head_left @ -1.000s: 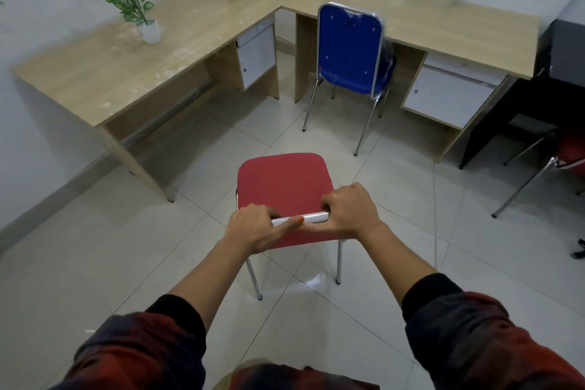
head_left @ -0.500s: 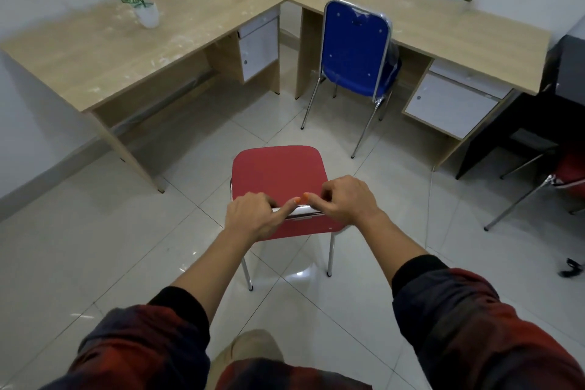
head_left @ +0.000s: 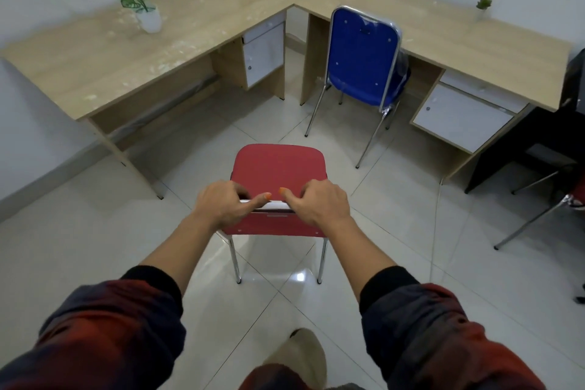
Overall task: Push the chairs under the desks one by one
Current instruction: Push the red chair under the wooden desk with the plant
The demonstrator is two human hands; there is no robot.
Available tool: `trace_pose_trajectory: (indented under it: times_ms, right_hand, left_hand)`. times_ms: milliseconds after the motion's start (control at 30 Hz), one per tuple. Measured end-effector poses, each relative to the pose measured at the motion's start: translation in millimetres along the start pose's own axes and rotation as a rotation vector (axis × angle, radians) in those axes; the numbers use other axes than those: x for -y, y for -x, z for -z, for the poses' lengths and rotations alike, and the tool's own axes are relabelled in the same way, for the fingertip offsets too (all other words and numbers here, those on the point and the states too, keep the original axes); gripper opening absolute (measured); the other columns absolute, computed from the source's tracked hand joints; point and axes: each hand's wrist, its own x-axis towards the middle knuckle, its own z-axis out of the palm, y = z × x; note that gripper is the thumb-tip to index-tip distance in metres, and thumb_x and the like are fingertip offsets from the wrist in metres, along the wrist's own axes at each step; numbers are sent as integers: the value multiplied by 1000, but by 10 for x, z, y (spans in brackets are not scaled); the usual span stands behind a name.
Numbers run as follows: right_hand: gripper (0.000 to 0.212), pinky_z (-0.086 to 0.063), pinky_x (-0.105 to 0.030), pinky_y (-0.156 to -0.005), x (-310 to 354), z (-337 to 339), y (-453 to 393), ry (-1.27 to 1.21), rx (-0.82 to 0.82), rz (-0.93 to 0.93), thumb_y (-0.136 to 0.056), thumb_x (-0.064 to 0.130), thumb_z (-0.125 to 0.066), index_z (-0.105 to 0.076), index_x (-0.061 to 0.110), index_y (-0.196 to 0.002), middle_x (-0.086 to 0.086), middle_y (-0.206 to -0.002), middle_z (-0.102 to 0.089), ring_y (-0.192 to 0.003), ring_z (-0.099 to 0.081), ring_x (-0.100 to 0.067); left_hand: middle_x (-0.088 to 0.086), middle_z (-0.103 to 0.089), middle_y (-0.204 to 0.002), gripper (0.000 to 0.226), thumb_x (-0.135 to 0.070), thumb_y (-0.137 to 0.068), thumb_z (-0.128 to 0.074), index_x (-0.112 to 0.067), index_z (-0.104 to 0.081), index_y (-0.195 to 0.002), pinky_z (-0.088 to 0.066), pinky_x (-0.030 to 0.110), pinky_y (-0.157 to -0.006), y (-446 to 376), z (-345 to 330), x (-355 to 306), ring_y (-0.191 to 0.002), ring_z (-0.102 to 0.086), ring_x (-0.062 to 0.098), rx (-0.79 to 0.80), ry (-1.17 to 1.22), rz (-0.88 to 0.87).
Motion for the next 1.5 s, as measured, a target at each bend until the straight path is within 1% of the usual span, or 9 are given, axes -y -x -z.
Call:
trace_pose_trajectory:
  times_ms: [267,367,500,633,800,967,1167,1300,1500]
  right_hand:
    - [65,-38,-30,-53,-157,211,-608,-37,32,106,-82,73,-40,-51,16,-55,3,-51,-49,-49,-51,-19]
    - [62,-35,-28,-50,-607,258,-734,4,38,117,-86,66,-45,-58,14,-56,3,-50,-52,-52,-54,-20]
    - [60,-31,-25,-49,-775,399,-968,19,4,146,-88,65,-46,-65,15,-60,3,-51,-56,-52,-54,-15]
    - [62,-36,-25,-49,-803,431,-1210,15,16,170,-86,67,-45,-64,16,-58,4,-49,-56,-49,-53,-14]
    - [62,-42,-28,-52,-875,358,-1315,2,63,191,-82,67,-44,-66,14,-61,2,-52,-59,-53,-57,-18]
    - [62,-46,-30,-53,-992,496,-1670,-30,99,233,-81,68,-43,-63,15,-58,2,-51,-56,-52,-58,-20]
    - [65,-48,-34,-53,-1091,602,-1818,-90,188,389,-82,71,-43,-57,14,-54,3,-47,-50,-48,-54,-20]
    - [67,-40,-30,-51,-1336,683,-1899,-82,242,499,-83,74,-43,-56,15,-55,3,-49,-52,-48,-52,-19]
    - [67,-35,-29,-48,-1895,849,-2103,-72,306,655,-84,74,-48,-57,13,-58,2,-50,-51,-48,-49,-18]
  left_hand:
    - [-5,-63,-59,86,-93,-71,-25,-22,-73,-71,-37,27,-52,-558,29,-117,-58,-56,11,-86,1,84]
    - [-6,-63,-61,89,-94,-70,-18,-23,-71,-71,-45,29,-58,-630,-233,-475,-61,-58,12,-77,-35,124]
    - [-8,-61,-59,83,-92,-71,-20,-24,-68,-67,-43,28,-57,-867,-221,-676,-61,-57,13,-114,-39,183]
    - [-13,-63,-63,80,-91,-71,-19,-30,-72,-72,-44,27,-59,-1101,-220,-623,-64,-57,7,-101,12,166]
    - [-9,-66,-69,76,-88,-75,-25,-27,-71,-76,-50,32,-66,-1133,-266,-668,-70,-61,12,-56,41,219]
    - [-5,-61,-62,71,-80,-84,-34,-18,-66,-69,-35,28,-56,-1397,-161,-888,-65,-57,15,-58,38,308]
    - [-2,-56,-54,71,-79,-83,-41,-15,-61,-58,-36,27,-52,-1476,-201,-1066,-55,-54,15,-152,71,467]
    - [-2,-64,-58,75,-84,-79,-37,-19,-69,-60,-43,27,-55,-1535,-354,-1281,-60,-60,15,-168,60,552]
    - [4,-63,-57,77,-79,-83,-39,-12,-68,-61,-43,28,-52,-1577,-538,-1947,-57,-61,20,-228,29,648]
